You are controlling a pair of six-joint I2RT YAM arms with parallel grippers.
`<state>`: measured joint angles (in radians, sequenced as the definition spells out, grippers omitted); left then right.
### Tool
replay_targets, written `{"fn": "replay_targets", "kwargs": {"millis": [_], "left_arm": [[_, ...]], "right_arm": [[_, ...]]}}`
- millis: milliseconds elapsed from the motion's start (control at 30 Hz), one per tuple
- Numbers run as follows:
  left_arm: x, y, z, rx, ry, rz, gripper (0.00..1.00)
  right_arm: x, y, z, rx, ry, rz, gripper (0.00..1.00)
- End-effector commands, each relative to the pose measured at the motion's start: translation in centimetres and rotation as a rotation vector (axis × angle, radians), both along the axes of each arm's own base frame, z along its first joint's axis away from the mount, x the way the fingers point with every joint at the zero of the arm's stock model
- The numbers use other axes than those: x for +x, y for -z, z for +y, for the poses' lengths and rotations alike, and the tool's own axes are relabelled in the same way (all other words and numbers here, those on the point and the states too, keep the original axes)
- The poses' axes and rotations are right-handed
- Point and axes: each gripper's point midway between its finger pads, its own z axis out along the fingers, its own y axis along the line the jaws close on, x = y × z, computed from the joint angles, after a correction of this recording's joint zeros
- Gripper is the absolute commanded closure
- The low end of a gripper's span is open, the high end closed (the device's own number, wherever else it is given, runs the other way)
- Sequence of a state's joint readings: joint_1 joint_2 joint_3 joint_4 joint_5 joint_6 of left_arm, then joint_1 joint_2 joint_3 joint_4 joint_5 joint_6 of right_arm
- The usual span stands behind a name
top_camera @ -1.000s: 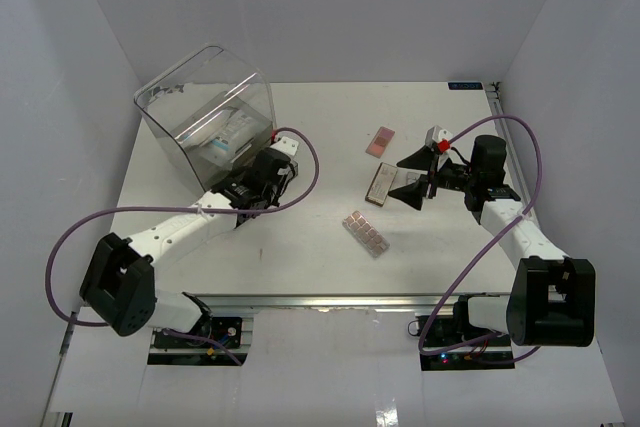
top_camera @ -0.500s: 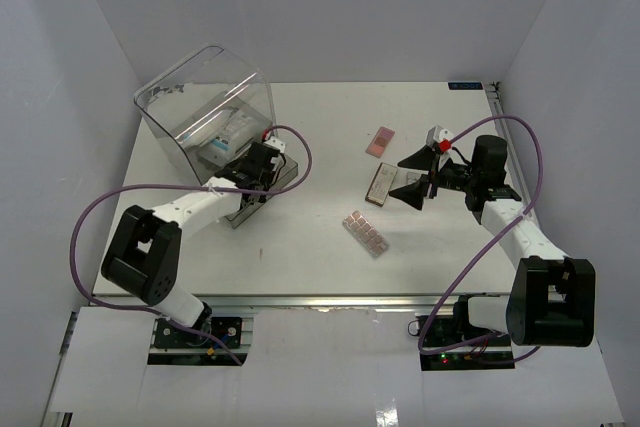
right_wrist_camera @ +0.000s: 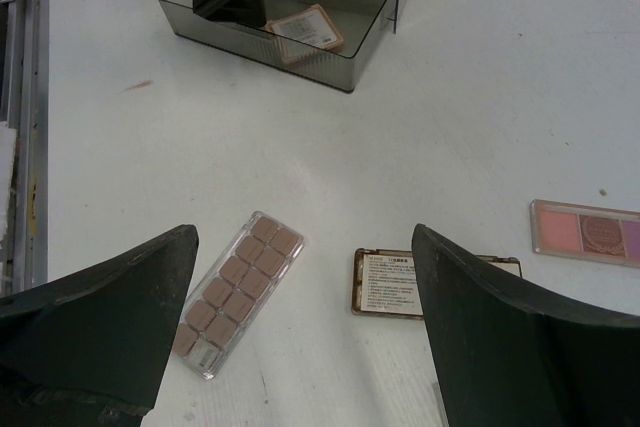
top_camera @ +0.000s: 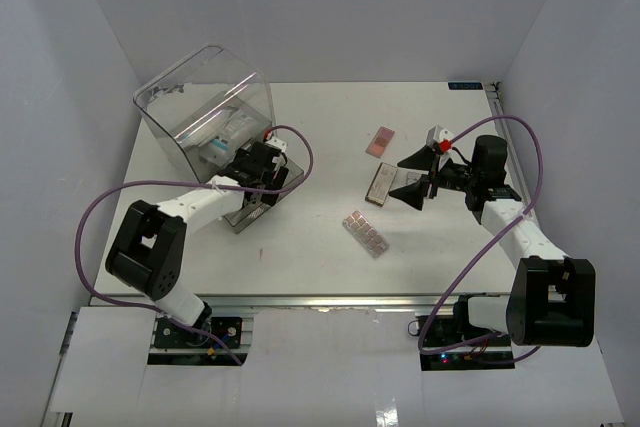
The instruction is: Organize the makeup
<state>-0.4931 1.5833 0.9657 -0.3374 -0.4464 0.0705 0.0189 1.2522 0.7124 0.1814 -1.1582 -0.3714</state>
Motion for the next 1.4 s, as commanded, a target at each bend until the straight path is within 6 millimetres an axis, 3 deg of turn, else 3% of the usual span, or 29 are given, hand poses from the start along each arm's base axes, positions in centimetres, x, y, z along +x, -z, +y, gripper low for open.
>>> {"fn": "replay_targets", "kwargs": {"millis": [0,200,367,400,467,533,633,667,700,800,833,867,967,1067,1233,1367], "left_arm": [[0.4,-1.7,-0.3,-0.046,-0.007,-0.038,0.06],[-0.1,-4.8,-2.6,-0.209,0.053,-0.084,0.14],[-1.7,-9.8,-5.8,-0.453,0.147,-0.154,0.49],[-2.2,-10.2,-6.4,-0.497,0.175,-0.155,0.61],[-3.4,-12.2,-6.9,-0.576,0.203,-0.198,0.74],[-4.6,-12.6,-7.6,-0.634,0.25,-0.199,0.82],[-6.5,-14.2,-7.3,-0.691,0.283,-0.256,0.78],[-7.0,-14.4,-7.0,-0.701,0.285,-0.275,0.71],[-7.4,-14.5,-6.7,-0.708,0.283,-0.294,0.61],[-8.3,-14.4,-5.5,-0.719,0.258,-0.36,0.17],[-8.5,-15.0,-5.1,-0.73,0.253,-0.391,0.06],[-8.7,-15.9,-4.6,-0.733,0.242,-0.437,0.02],[-9.0,-17.3,-3.1,-0.731,0.201,-0.525,0.02],[-9.2,-18.0,-1.8,-0.722,0.148,-0.572,0.02],[-9.4,-18.4,-1.3,-0.718,0.132,-0.593,0.02],[-9.4,-18.4,-1.3,-0.718,0.135,-0.591,0.02]], "right_arm": [[0.6,-1.4,0.0,0.007,-0.016,-0.045,0.06],[0.7,-1.4,-0.1,0.003,-0.01,-0.048,0.06],[1.8,-0.9,-0.6,-0.029,0.046,-0.018,0.07],[2.3,-1.0,-0.8,-0.04,0.067,-0.017,0.07],[3.8,0.2,-1.3,-0.102,0.141,0.036,0.08],[4.2,0.8,-1.1,-0.168,0.163,0.088,0.08],[3.8,4.4,0.0,-0.352,0.162,0.164,0.08],[3.0,5.8,0.4,-0.43,0.141,0.178,0.07],[2.1,7.1,0.7,-0.509,0.12,0.185,0.07],[0.8,10.2,1.2,-0.696,0.154,0.217,0.03],[-0.2,10.8,2.1,-0.73,0.124,0.227,0.02],[-1.0,11.3,2.7,-0.747,0.113,0.25,0.02],[-2.1,12.1,3.6,-0.78,0.112,0.286,0.07],[-1.7,11.9,4.4,-0.763,0.144,0.317,0.1],[-1.7,13.3,4.9,-0.794,0.266,0.376,0.1],[-3.7,13.6,6.0,-0.784,0.331,0.393,0.1]]}}
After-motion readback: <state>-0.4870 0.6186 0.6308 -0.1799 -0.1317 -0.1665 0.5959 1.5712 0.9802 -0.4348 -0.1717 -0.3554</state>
